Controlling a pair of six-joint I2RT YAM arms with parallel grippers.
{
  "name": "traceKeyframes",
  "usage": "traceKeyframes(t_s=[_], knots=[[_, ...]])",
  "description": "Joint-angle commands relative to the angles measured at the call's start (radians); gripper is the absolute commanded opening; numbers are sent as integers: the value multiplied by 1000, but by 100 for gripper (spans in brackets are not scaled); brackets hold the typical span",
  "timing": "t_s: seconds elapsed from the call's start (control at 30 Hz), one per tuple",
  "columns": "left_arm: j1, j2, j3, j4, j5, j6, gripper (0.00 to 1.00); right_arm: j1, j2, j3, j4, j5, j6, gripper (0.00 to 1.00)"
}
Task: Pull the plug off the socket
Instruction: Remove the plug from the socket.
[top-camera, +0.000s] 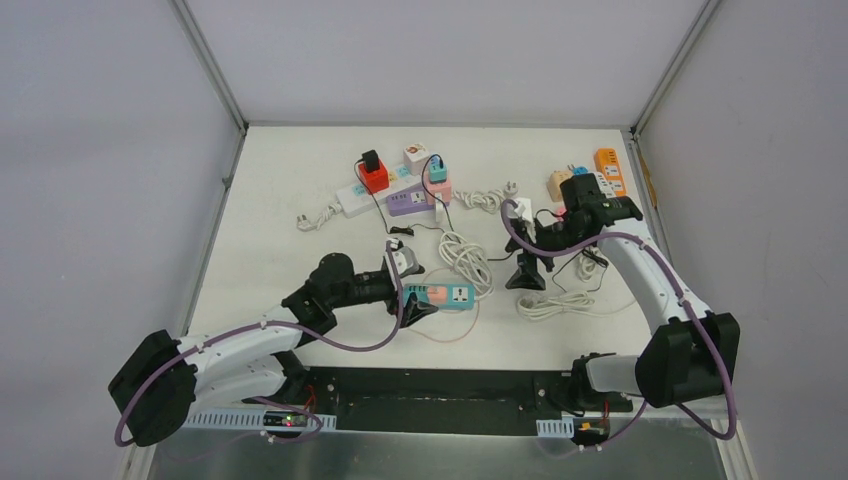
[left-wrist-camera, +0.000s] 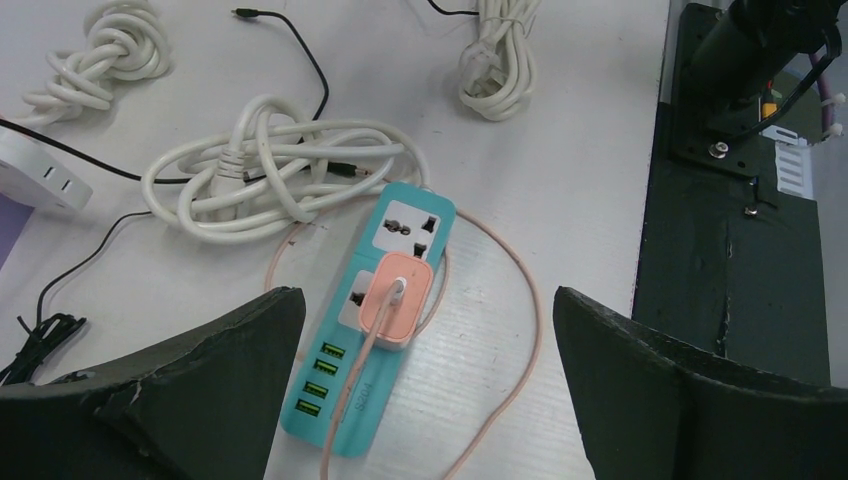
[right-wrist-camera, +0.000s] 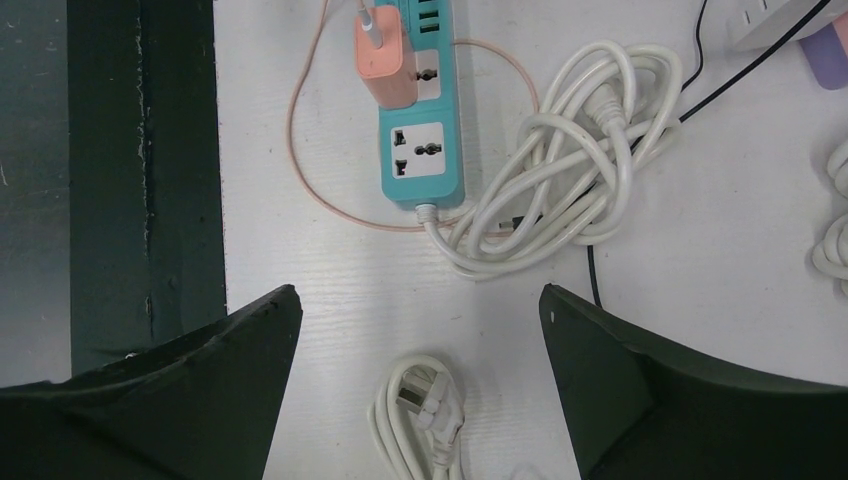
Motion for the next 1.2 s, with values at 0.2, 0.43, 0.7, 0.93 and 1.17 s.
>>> traceKeyframes(t_s=[0.2,0.43,0.7,0.93,1.17], knots=[[107,41,-11,186,151,-124,99,26,12,1,-3,-10,-37,93],[110,117,41,64,222,-21,99,32,17,-1,-3,-15,-36,93],[109,231,5,212,297,127,99,56,36,-1,-5,-17,-36,93],[109,347,80,156,299,191,96,73,52,-2,-8,-10,-40,93],[109,460,106,248,320,116,91,84,64,-1,-11,-3,-43,93]])
